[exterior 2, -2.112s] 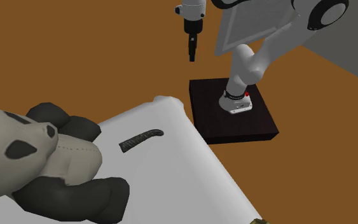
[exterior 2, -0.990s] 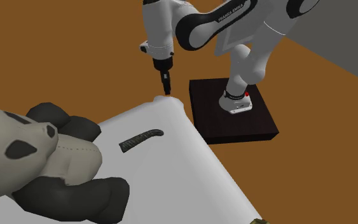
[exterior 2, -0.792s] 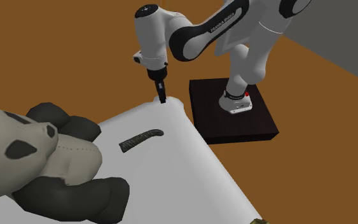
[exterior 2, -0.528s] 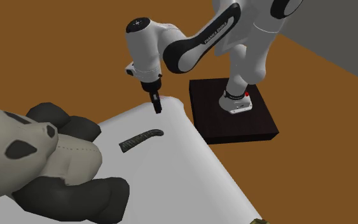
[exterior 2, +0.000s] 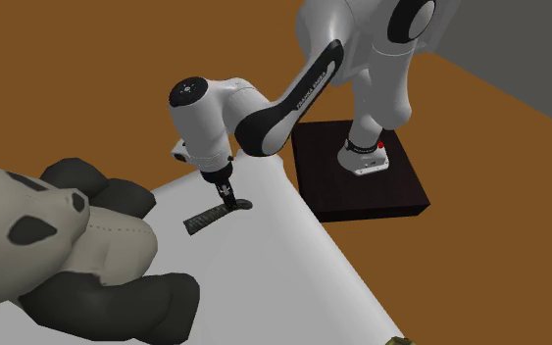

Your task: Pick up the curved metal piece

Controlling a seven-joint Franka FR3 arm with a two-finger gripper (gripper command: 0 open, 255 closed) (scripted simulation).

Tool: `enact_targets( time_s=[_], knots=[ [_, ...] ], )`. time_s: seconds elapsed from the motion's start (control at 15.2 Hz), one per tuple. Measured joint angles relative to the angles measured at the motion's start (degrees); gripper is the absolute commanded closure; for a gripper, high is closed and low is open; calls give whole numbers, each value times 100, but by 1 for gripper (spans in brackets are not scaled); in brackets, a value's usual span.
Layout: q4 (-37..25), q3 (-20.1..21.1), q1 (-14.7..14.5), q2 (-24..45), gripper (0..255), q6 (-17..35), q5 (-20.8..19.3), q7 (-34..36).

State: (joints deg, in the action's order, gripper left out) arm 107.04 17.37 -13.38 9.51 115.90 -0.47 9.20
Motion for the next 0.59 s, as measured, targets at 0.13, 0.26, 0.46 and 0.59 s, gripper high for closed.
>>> enact_targets(
  time_s=[0.13, 0.26, 0.46, 0.59],
  knots=[
    [-304, 50, -102, 297, 0, -19, -128, 23],
    [-335, 54, -132, 432, 0, 80, -181, 35],
    [-216, 49, -141, 512, 0, 274, -212, 42],
    [-163, 42, -153, 596, 0, 408, -243, 61]
  ],
)
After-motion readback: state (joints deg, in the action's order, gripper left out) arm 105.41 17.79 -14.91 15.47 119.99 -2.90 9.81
